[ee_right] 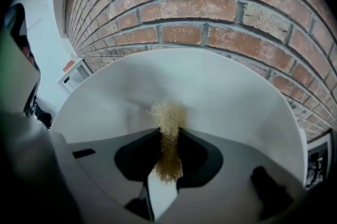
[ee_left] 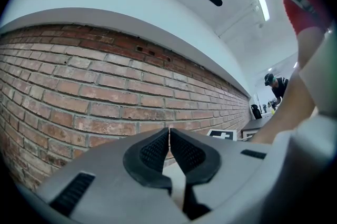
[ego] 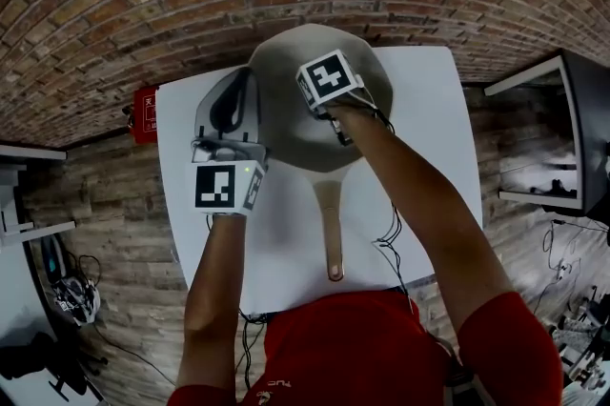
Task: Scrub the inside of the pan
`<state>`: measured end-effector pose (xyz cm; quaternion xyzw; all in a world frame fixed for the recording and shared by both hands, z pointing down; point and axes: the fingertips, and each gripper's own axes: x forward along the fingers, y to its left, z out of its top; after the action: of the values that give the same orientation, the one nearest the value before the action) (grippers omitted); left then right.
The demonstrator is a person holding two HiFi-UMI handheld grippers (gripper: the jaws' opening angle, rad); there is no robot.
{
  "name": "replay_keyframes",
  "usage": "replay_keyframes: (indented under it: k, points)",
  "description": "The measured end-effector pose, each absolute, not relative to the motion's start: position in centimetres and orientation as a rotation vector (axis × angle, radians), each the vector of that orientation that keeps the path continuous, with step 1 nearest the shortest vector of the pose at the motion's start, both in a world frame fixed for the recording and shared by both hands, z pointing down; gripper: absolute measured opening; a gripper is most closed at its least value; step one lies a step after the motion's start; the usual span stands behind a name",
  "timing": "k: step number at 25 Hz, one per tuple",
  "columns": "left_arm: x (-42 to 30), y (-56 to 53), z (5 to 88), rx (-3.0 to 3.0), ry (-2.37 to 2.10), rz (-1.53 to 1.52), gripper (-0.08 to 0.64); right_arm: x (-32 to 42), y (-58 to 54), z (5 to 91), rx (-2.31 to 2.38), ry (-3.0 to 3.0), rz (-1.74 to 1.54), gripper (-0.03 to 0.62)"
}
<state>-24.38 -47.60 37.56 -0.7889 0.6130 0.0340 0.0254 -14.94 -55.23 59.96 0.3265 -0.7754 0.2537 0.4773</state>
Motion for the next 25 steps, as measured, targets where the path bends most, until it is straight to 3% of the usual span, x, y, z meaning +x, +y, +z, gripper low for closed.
replay_keyframes:
  k: [7,18,25]
  points:
    - [-23.9,-47.1,37.4,-2.442,1.891,0.117,0.02,-11.2,-55.8,59.6,0.879,-1.837,0.646,0.087]
    - [-25.4,-46.0,36.9,-2.397,1.93,0.109,0.02,-19.9,-47.9,59.5,0.54,-1.924,0.653,0.087]
    - [-25.8,-45.2,36.5,-2.391,1.937,0.122,0.02,-15.6,-49.3,60.2,0.622,-1.843,0.645,0.087]
